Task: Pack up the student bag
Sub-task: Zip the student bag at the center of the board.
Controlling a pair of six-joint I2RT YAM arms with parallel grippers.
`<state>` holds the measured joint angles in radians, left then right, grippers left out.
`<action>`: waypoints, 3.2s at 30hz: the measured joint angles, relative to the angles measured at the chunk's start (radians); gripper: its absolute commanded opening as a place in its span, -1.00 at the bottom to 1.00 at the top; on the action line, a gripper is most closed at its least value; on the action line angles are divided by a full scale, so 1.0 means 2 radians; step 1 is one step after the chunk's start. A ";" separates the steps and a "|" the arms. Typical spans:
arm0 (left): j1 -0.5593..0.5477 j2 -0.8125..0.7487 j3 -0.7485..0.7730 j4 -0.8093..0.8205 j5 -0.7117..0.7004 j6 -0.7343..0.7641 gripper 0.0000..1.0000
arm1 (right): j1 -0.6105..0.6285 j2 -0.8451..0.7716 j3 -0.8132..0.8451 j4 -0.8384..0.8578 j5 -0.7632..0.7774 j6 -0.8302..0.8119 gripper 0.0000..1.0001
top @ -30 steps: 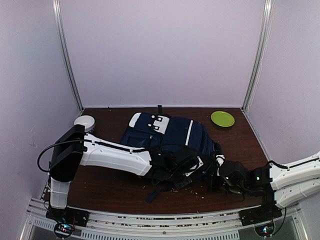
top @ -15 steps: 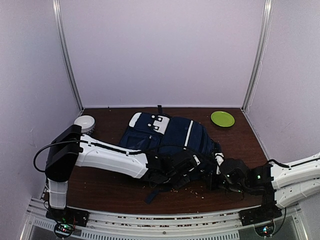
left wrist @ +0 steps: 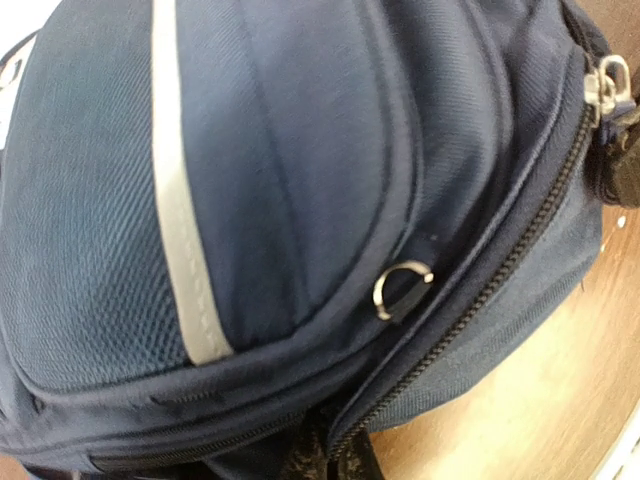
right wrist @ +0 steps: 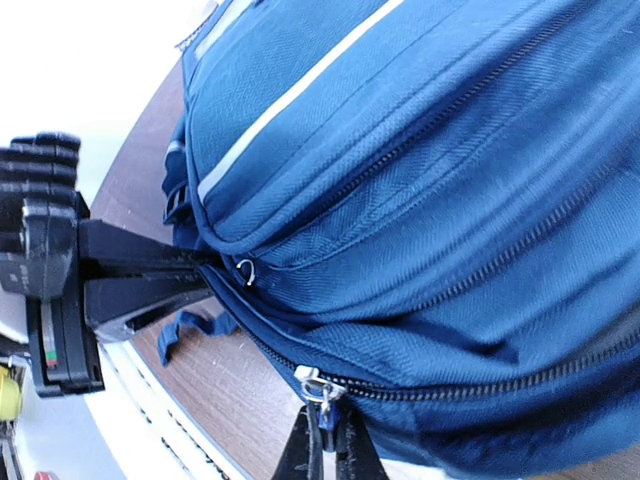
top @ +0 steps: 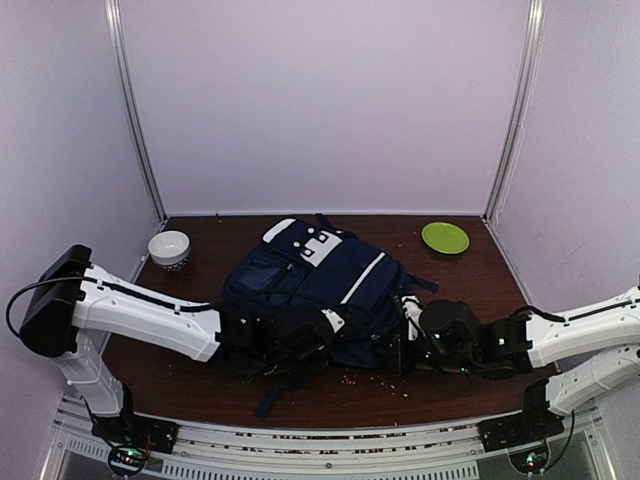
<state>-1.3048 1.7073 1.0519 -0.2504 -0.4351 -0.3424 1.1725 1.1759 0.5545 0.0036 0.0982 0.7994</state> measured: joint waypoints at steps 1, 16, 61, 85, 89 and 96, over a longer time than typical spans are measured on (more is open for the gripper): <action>0.001 -0.006 -0.011 0.005 0.002 -0.004 -1.00 | 0.001 0.009 0.001 0.008 -0.005 0.000 -1.00; 0.037 -0.041 -0.096 0.088 0.063 -0.066 -1.00 | 0.006 0.022 0.003 0.019 -0.021 -0.002 -1.00; 0.181 -0.137 -0.171 0.090 0.133 -0.018 -0.92 | 0.006 0.122 0.052 0.085 0.000 0.023 -1.00; 0.065 -0.176 -0.100 -0.014 0.110 0.033 0.74 | 0.008 0.157 0.068 0.078 -0.048 0.007 -1.00; 0.065 -0.133 -0.097 0.005 0.123 0.057 0.75 | 0.008 0.156 0.068 0.078 -0.048 0.007 -1.00; 0.063 -0.102 -0.077 0.028 0.164 0.084 0.77 | 0.010 0.153 0.068 0.078 -0.049 0.007 -1.00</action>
<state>-1.1786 1.5024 0.8974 -0.1951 -0.1074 -0.1749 1.1919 1.4822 0.6899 0.1604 0.0002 0.8143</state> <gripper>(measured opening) 0.882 0.020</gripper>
